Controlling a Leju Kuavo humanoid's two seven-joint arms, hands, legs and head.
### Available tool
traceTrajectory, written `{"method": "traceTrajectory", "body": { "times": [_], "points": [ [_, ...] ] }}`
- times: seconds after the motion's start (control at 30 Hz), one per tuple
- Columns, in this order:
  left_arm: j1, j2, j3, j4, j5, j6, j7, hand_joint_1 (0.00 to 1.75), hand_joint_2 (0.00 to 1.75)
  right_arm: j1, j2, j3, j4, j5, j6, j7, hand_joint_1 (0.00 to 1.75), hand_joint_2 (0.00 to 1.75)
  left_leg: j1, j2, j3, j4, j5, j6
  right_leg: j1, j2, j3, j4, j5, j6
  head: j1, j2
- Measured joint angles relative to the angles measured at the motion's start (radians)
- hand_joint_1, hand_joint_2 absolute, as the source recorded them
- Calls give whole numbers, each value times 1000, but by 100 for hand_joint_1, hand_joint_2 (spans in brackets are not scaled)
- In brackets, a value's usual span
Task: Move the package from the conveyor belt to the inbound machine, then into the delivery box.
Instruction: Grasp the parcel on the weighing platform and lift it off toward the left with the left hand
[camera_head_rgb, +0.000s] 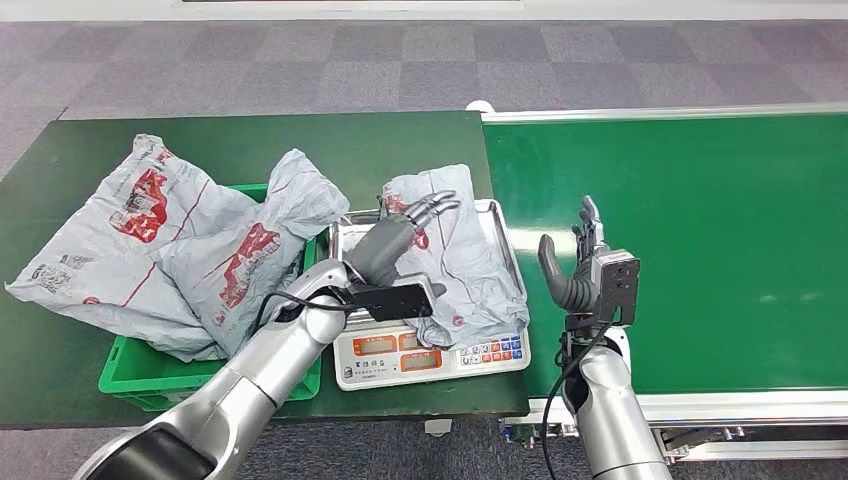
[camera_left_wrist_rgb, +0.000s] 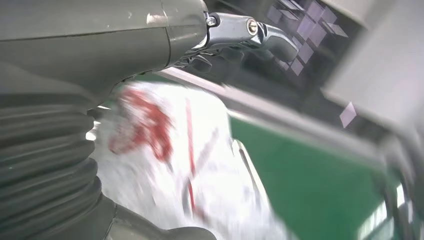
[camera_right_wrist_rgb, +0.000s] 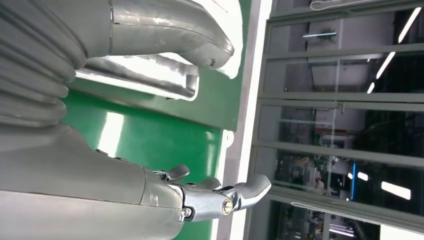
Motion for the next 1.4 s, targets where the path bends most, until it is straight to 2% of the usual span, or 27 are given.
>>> {"method": "traceTrajectory", "body": {
  "times": [0.1, 0.27, 0.43, 0.47, 0.57, 0.6, 0.77, 1.0, 1.17, 1.4],
  "points": [
    [-67, 0, -77, 96, -69, -108, -52, 0, 175, -11, 0, 12, 0, -2, 15, 1, 0, 175, 0, 0, 0, 0, 0, 0, 0, 0, 0, 0, 0, 0, 0, 0],
    [-146, -4, -190, 240, -134, -212, -96, 0, 175, -27, 0, 28, 1, -20, 29, 3, 0, 175, 0, 0, 0, 0, 0, 0, 0, 0, 0, 0, 0, 0, 0, 0],
    [-168, -3, -287, 331, -160, -299, -139, 0, 175, -26, 0, 40, -7, -36, 36, 7, 0, 175, 0, 0, 0, 0, 0, 0, 0, 0, 0, 0, 0, 0, 0, 0],
    [-171, -3, -302, 342, -160, -315, -145, 15, 175, -26, 0, 41, -11, -39, 37, 8, 0, 175, 0, 0, 0, 0, 0, 0, 0, 0, 0, 0, 0, 0, 0, 0],
    [-179, -5, -340, 362, -153, -353, -153, 146, 175, -26, -1, 45, -27, -47, 41, 12, 0, 175, 0, 0, 0, 0, 0, 0, 0, 0, 1, 0, 0, 0, 0, 0],
    [-181, -7, -349, 367, -149, -359, -153, 175, 175, -26, -1, 47, -32, -48, 42, 15, 0, 175, 0, 0, 1, 0, 0, 0, 0, 0, 2, 0, 0, 0, 0, 0],
    [-186, -15, -373, 374, -128, -332, -144, 175, 175, -24, -4, 61, -50, -50, 49, 21, 0, 175, 0, -1, 2, 0, 0, 0, 0, -1, 3, 0, 0, 0, 0, 0],
    [-184, -6, -376, 318, -102, -144, -85, 175, 175, 6, -15, 71, -78, -58, 54, 19, 0, 175, 0, -1, 1, 0, 0, 0, 0, -1, 2, 0, 0, 0, 0, 0],
    [-181, 42, -377, 125, -113, -74, -2, 175, 175, 30, -22, 71, -96, -64, 61, 11, 0, 175, 0, -1, 1, 0, 1, 0, 0, -1, 1, 0, 0, 0, 0, 0],
    [-175, 116, -383, -208, -185, -60, 71, 175, 175, 67, -35, 71, -124, -78, 67, 0, 0, 175, 0, -1, -1, 0, 0, 0, 0, -1, -1, 0, 0, 0, 0, 0]
  ]
}}
